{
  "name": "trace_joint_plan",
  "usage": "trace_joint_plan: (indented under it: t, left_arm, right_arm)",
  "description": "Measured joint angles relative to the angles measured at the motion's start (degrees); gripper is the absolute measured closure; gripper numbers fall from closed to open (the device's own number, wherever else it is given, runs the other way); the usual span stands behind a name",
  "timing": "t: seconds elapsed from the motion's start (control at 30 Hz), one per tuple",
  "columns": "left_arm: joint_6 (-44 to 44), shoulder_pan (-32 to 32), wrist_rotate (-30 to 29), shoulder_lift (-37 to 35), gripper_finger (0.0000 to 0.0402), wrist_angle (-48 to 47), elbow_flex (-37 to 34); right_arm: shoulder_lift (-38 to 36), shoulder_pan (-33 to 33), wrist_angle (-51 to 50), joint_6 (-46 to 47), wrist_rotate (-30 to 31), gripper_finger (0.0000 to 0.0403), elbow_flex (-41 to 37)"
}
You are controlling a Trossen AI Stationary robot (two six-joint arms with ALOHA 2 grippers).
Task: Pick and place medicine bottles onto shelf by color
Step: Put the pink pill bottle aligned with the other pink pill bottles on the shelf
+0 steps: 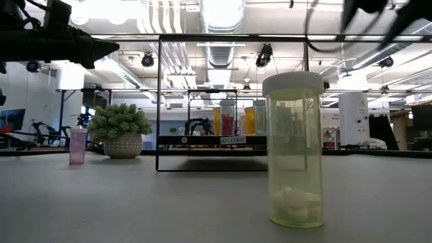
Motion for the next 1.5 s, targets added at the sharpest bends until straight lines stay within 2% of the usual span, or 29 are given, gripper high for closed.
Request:
trace_joint_plan:
  t: [0.2, 0.4, 0.47, 0.7, 0.87, 1.2, 1.33, 1.5]
  left_arm:
    - [0.0, -0.01, 0.0, 0.0, 0.033, 0.02, -0.01]
    - [0.0, 0.01, -0.01, -0.01, 0.033, 0.0, 0.0]
    - [0.0, 0.01, -0.02, -0.02, 0.033, 0.0, 0.01]
    - [0.0, 0.0, -0.01, -0.01, 0.033, 0.0, 0.01]
    - [0.0, 0.01, 0.0, -0.02, 0.033, 0.0, -0.01]
    - [0.0, 0.0, -0.02, -0.02, 0.033, 0.0, 0.01]
    - [0.0, 0.01, -0.02, 0.0, 0.033, 0.0, 0.01]
    - [0.0, 0.01, 0.0, -0.02, 0.033, 0.04, -0.01]
  right_arm:
    - [-0.07, 0.24, -3.5, 1.07, -0.12, 0.02, 2.58]
    - [-0.08, 0.74, -11.41, -13.92, -0.12, 0.02, 1.9]
    - [-0.07, 0.74, -11.86, -16.24, -0.05, 0.02, 1.89]
    - [-0.07, 0.67, -11.78, -38.09, 5.5, 0.02, 2.46]
    - [-0.39, 0.76, -11.68, -45.53, 7.09, 0.02, 5.34]
    - [-0.85, 0.66, -11.91, -66.32, 22.73, 0.02, 12.7]
    - [-0.95, 0.63, -12.57, -66.89, 28.53, 0.02, 14.5]
    - [-1.52, -0.09, -17.39, -62.15, 36.24, 0.02, 15.01]
